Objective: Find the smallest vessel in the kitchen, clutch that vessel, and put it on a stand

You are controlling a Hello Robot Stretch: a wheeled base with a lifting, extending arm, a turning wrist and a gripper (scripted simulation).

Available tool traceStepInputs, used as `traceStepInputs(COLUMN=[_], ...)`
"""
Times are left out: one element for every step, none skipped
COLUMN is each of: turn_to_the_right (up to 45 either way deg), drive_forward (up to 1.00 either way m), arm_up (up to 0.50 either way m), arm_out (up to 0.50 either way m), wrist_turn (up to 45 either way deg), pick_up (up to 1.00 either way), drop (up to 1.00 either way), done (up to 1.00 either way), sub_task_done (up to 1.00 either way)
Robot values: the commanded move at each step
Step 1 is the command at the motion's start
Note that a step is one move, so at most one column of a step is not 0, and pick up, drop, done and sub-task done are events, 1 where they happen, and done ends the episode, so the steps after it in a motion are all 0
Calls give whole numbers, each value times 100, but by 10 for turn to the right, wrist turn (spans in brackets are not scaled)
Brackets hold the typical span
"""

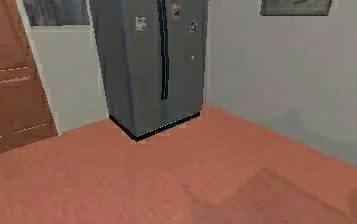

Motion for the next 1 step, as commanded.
traceStepInputs(turn_to_the_right=[450], drive_forward=[0], arm_up=[0], arm_out=[0], wrist_turn=[0], pick_up=[0], drop=[0], done=[0], sub_task_done=[0])
